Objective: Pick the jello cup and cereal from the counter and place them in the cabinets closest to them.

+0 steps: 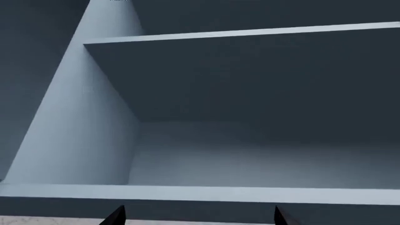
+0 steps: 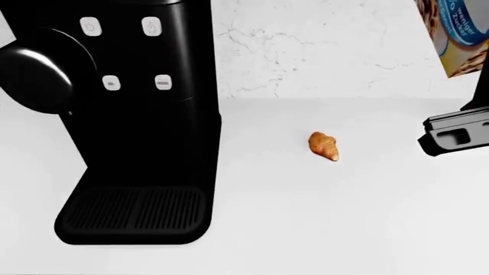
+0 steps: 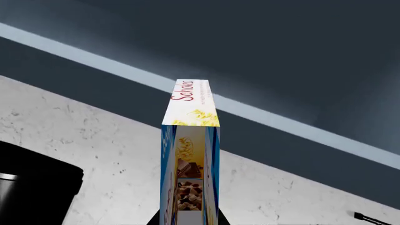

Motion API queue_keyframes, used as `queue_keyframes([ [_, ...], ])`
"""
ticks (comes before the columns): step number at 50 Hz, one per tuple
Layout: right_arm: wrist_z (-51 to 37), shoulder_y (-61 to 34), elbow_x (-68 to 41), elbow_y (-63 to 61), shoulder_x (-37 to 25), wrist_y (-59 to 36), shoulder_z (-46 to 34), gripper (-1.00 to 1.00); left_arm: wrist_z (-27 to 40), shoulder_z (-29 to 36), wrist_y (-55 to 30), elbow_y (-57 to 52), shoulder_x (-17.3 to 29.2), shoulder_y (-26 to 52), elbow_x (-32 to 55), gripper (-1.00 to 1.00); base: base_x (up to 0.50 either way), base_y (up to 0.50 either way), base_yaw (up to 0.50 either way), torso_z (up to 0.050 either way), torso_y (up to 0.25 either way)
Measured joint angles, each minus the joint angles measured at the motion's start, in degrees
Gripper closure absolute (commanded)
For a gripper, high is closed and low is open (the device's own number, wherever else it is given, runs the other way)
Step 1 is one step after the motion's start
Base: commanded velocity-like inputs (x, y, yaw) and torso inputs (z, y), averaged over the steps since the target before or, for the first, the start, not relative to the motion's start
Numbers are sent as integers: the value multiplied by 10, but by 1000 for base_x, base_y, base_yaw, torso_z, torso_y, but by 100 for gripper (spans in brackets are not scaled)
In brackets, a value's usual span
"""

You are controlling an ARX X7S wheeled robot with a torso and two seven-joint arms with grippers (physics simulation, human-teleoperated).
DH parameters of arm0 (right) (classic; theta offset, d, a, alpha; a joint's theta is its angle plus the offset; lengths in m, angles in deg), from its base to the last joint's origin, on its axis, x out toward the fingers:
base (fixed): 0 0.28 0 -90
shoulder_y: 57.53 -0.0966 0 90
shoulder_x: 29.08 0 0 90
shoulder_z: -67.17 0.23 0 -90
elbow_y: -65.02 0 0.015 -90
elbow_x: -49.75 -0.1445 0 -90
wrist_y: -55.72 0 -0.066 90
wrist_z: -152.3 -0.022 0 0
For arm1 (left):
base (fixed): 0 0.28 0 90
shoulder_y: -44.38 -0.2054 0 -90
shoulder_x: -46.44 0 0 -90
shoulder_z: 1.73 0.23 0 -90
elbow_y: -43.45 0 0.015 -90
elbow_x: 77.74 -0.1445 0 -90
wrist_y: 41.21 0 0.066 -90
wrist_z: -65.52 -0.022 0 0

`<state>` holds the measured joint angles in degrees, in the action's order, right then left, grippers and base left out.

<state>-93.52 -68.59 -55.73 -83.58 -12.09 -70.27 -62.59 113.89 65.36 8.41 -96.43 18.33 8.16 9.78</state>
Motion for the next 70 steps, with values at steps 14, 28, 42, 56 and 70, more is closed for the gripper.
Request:
queue_keyframes([
  [14, 0, -5, -11, 2, 2, -2, 12, 100, -1, 2, -1, -1, 2, 1, -1, -100, 398, 75, 0, 0, 0],
  [28, -51, -51, -96, -4, 14, 2, 75, 100, -2, 10, -1, -2, -2, 2, -5, -100, 32, 0, -4, 0, 0],
  [42, -133, -185, -182, 72, 85, -43, 82, 100, -2, 23, 1, -5, -12, 4, -13, -100, 32, 0, -1, 0, 0],
  [56, -151, -279, -164, 212, 185, -86, 54, 100, 5, 40, 4, -4, -11, 25, -7, -100, 33, 0, 0, 0, 1],
  [70, -118, -321, -62, 348, 312, -199, 109, 100, 12, 57, 6, -3, -8, 49, 0, -100, 34, 0, 0, 0, 0],
])
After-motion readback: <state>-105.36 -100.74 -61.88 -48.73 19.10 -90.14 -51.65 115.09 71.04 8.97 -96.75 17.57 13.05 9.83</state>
